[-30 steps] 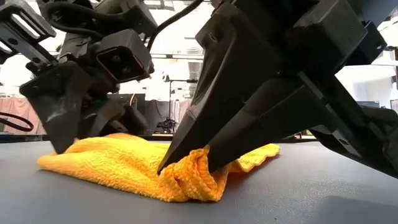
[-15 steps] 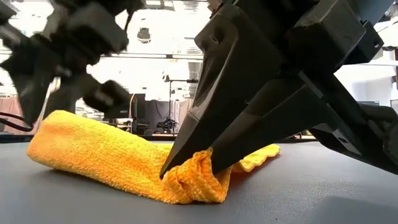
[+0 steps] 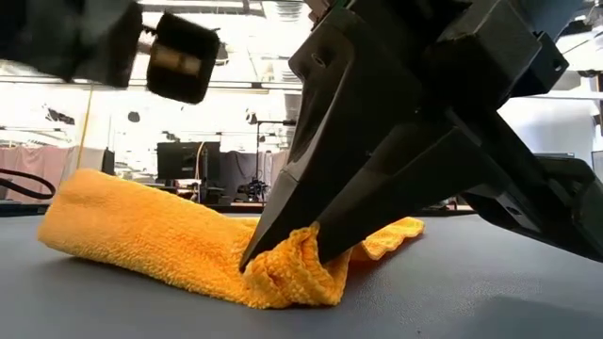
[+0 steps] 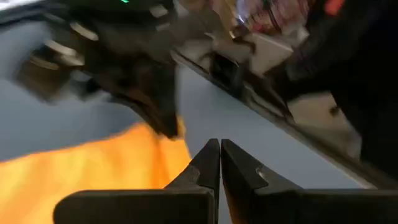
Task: Roll towel into tight, uniform cylinder
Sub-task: Roll the orange microfiber cloth
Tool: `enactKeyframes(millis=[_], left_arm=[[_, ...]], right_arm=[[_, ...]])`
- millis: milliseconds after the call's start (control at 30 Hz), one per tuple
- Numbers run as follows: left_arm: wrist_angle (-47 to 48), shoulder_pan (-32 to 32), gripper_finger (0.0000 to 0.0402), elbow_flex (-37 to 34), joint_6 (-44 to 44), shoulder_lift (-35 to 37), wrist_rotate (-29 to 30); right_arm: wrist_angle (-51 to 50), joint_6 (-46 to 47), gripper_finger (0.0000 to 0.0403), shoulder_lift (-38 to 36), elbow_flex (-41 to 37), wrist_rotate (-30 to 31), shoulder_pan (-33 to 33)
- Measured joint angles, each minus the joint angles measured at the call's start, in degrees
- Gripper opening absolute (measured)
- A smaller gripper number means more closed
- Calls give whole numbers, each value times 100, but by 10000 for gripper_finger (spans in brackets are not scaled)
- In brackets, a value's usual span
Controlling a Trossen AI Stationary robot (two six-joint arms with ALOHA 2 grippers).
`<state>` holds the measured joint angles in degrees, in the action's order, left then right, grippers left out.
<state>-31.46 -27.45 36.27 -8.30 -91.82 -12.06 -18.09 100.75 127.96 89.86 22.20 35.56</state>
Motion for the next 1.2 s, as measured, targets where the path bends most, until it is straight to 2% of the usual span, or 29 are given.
enactKeyframes(millis=[200,267,400,767,900,1033,1200], left_arm=[[26,-32,0,287,-42,-967,52],[12,-32,0,342,18,-1062,252],[-247,-45,0,371,-45,-1042,296],[-116,12,0,371,99,-1319,581],[-132,45,0,371,279,-1420,637],[-147,43,0,371,302,-1420,651],[-136,43,0,371,364,-1420,687]], right_arm=[[14,19,23,2,-2,-24,-35],[16,93,23,2,-4,-24,-38],[22,125,23,6,-4,-23,-41],[56,86,26,11,-4,-22,-43],[134,18,43,13,-6,-22,-43],[66,594,70,15,-7,-24,-58],[57,344,108,-73,-9,-147,-108]])
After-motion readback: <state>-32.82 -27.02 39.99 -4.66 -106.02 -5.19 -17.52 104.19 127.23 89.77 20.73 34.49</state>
